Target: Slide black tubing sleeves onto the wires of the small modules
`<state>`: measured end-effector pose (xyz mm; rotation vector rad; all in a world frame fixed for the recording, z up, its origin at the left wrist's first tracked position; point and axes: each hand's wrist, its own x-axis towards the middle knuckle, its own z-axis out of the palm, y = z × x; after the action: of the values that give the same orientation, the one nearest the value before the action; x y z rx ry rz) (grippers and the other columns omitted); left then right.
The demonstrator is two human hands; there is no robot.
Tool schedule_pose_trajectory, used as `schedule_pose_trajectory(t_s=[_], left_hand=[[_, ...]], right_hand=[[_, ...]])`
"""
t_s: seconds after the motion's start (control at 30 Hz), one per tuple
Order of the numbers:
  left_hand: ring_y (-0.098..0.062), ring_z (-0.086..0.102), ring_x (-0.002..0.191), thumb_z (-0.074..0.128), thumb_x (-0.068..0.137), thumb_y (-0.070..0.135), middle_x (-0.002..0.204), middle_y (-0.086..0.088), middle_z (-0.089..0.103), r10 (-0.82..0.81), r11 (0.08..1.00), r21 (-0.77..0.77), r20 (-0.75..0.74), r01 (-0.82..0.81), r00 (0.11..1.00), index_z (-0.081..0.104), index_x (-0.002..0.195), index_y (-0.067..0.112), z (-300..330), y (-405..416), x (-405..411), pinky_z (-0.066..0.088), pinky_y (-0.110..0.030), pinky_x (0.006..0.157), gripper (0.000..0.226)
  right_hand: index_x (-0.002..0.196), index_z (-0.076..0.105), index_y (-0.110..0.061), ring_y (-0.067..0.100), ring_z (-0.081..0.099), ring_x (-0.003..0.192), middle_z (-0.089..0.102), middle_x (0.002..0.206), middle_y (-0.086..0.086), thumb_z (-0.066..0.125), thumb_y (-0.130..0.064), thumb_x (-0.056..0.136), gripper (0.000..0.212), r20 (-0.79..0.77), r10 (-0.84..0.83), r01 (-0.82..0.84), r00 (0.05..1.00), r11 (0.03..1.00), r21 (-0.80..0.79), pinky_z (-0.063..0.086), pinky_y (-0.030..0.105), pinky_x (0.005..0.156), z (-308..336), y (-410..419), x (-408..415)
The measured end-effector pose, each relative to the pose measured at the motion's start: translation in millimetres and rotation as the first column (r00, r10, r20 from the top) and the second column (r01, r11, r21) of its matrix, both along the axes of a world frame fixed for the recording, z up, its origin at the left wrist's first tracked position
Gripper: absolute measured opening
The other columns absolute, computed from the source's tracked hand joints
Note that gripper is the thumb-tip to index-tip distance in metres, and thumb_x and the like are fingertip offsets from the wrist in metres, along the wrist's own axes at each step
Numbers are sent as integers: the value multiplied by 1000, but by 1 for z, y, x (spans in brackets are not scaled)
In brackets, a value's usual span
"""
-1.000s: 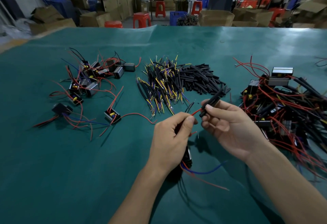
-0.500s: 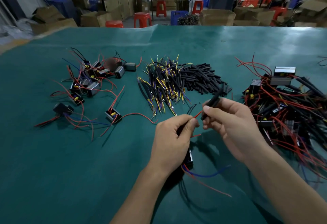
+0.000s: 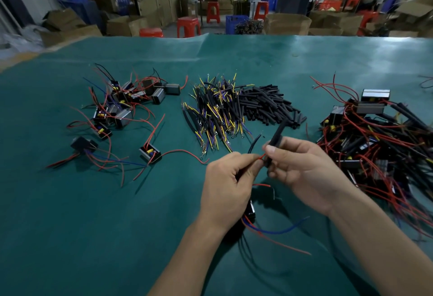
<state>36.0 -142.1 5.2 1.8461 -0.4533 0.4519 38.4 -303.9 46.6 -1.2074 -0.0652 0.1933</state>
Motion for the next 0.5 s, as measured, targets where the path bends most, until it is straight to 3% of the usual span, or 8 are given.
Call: schedule_pose_trajectory(t_s=[0.23,0.33,0.43,0.5], left_hand=[[-8,53,67,58,98,21,70,10,58,-3,996,92,30,0,1000,73,87,17,1,-2,-2,42,-26,64,18],[-3,48,65,56,99,19,66,16,50,1,996,89,24,-4,1000,68,83,17,1,-1,-1,37,-22,63,20],[-1,50,64,57,98,20,65,17,52,19,998,64,-4,-18,1000,69,84,17,1,0,-1,37,-19,63,19],[2,51,63,57,98,21,63,19,52,27,998,56,-15,-26,1000,71,85,17,1,0,-2,35,-14,63,19]], right_hand=[[73,75,-9,13,56,55,63,70,9,83,-18,60,17,74,-36,48,997,985,-168,49,18,54,-2,-1,0],[80,77,-8,13,56,56,65,74,13,83,-18,62,21,83,0,17,997,979,-203,47,19,53,-1,-2,-1],[93,75,-2,13,52,51,68,79,15,74,-4,74,19,47,-19,27,999,985,-173,41,19,45,3,-13,2],[85,75,-7,13,47,46,69,79,17,59,10,83,23,-6,-81,79,997,990,-115,36,20,40,6,-18,5]])
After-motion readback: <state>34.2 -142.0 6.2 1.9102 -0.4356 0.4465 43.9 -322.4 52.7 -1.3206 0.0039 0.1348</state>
